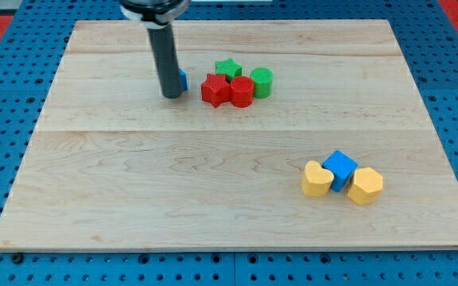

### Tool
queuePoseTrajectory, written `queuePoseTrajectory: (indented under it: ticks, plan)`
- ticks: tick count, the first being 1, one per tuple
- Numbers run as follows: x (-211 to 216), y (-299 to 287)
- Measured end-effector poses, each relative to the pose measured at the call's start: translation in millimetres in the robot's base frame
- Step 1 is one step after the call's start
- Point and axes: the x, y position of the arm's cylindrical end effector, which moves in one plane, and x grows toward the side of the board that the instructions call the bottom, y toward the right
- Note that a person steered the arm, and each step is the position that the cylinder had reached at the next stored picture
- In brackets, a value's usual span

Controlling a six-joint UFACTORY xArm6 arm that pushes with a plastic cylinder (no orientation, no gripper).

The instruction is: Push the blue triangle to the top left corner of the board

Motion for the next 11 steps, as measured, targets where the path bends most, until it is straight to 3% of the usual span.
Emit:
queuePoseTrajectory:
  ticks: [2, 3, 5, 6, 8, 9, 11]
  plan:
    - [-41, 24]
    - [-50, -17]
    - [-4, 15]
    - [11, -41]
    - [-75, -102]
    - [-50, -91]
    - [-76, -77]
